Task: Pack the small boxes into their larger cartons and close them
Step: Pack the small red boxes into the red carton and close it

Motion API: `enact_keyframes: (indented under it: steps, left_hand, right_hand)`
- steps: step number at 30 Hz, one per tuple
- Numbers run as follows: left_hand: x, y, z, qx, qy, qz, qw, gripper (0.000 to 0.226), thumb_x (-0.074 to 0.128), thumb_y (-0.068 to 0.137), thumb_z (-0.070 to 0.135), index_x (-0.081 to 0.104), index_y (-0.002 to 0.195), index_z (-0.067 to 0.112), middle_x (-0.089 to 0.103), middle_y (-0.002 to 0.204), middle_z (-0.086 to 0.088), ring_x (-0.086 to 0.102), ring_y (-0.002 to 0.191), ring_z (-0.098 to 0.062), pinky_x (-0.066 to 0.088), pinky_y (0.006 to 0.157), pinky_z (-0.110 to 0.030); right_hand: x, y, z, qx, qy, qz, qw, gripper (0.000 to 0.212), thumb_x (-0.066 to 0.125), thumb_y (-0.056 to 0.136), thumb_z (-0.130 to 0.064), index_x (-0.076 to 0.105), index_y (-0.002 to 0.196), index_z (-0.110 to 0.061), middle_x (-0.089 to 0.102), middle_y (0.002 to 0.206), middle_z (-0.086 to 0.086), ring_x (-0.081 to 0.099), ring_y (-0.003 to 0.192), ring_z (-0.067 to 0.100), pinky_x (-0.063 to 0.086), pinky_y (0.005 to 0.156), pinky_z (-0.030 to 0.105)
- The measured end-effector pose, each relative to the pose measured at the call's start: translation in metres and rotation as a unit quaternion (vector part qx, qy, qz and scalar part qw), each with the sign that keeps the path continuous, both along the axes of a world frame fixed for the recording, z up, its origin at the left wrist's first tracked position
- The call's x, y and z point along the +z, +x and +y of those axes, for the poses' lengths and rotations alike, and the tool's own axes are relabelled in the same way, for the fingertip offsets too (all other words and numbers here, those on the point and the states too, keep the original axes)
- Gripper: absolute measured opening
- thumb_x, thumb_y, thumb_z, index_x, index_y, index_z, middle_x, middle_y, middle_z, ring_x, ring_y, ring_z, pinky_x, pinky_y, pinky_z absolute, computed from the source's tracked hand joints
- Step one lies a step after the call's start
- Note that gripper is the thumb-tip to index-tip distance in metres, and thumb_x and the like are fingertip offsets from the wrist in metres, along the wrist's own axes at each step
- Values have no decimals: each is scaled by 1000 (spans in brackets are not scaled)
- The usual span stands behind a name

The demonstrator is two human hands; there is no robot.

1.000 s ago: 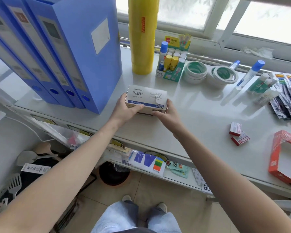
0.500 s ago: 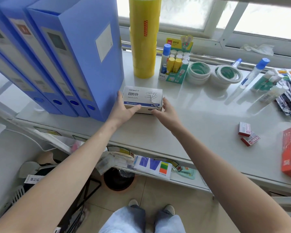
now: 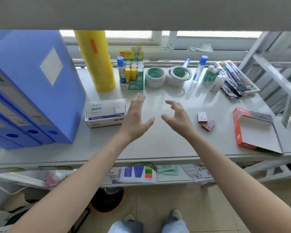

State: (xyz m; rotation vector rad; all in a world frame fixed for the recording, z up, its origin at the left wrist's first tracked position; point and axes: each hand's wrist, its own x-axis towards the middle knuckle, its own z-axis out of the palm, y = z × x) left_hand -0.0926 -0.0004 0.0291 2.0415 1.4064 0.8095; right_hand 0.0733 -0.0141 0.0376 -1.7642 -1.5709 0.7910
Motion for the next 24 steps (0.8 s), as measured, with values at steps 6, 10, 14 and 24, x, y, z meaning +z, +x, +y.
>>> enact_keyframes:
  steps: [6,10,14,24]
  left_hand:
    - [-17,72,-5,-87,-88,32,992,73,62,86,29,24,147,16,19,157,-7,17,145,-17,14,111,-22]
    - [-31,122,-7,-98,-127,39,986,69,60,88,31,26,146,12,26,154,-9,21,144,-17,14,114,-23]
    - [-38,163,-2,-78,-146,49,985,68,58,89,37,28,145,11,34,150,-9,29,140,-20,19,114,-26]
    - [-50,214,16,7,-162,41,986,58,61,86,36,44,139,17,50,129,-10,48,121,-26,38,105,-36]
  right_hand:
    - [-11,85,-14,-49,-12,-53,997,53,61,79,-12,46,130,-13,45,129,13,45,124,29,37,102,34]
    - [-25,136,-22,-57,-47,-88,993,58,64,78,-13,42,132,-8,45,128,18,42,123,34,32,103,33]
    - [-39,165,-20,-46,-71,-126,988,75,72,75,-36,37,135,-7,45,133,16,38,127,33,32,105,38]
    - [-48,180,-10,33,-53,-134,989,74,68,76,-34,33,138,-15,58,123,11,46,120,30,42,96,43]
